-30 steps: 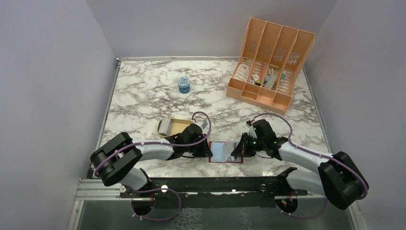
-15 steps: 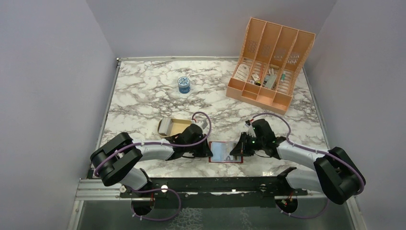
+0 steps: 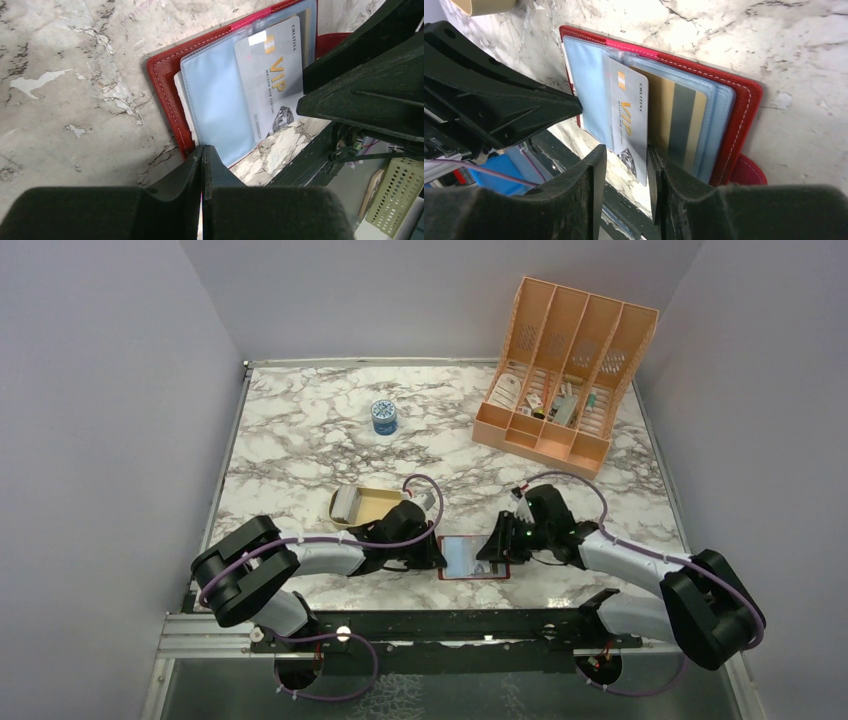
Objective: Put the credit cards into the card holder
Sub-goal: Insert the credit card into the card holder.
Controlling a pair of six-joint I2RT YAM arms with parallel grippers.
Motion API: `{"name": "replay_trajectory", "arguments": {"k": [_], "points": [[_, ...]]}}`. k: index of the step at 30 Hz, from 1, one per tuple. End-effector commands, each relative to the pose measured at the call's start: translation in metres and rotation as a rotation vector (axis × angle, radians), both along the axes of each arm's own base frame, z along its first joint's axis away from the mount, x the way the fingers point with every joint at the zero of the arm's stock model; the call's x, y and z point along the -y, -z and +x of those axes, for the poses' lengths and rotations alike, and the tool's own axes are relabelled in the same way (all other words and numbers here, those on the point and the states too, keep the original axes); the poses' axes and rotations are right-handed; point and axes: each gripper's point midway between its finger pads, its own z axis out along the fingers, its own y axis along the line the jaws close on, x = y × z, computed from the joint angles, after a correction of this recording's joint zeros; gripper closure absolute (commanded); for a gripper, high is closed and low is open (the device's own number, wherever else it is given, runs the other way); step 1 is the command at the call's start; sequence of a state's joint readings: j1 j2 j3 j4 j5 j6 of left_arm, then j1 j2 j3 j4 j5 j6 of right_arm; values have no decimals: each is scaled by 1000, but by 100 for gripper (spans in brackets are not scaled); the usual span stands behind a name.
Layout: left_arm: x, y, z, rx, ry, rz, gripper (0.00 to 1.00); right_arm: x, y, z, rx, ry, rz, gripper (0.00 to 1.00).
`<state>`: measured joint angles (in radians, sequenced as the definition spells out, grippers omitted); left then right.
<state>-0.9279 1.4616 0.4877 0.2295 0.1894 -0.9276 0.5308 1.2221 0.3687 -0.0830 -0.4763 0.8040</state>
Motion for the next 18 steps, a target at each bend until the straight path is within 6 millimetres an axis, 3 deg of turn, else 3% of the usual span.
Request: {"name": "replay_trajectory", "arguments": {"k": [1,7,18], "points": [[-8,18,-10,-29,10,60,94,28,10,0,13,38,-172,61],[-6,16,-9,-22,12,54,94,33,4,6,44,38,-213,56],[-4,14,-10,-22,13,46,94,8,5,14,84,-47,-98,55]]}}
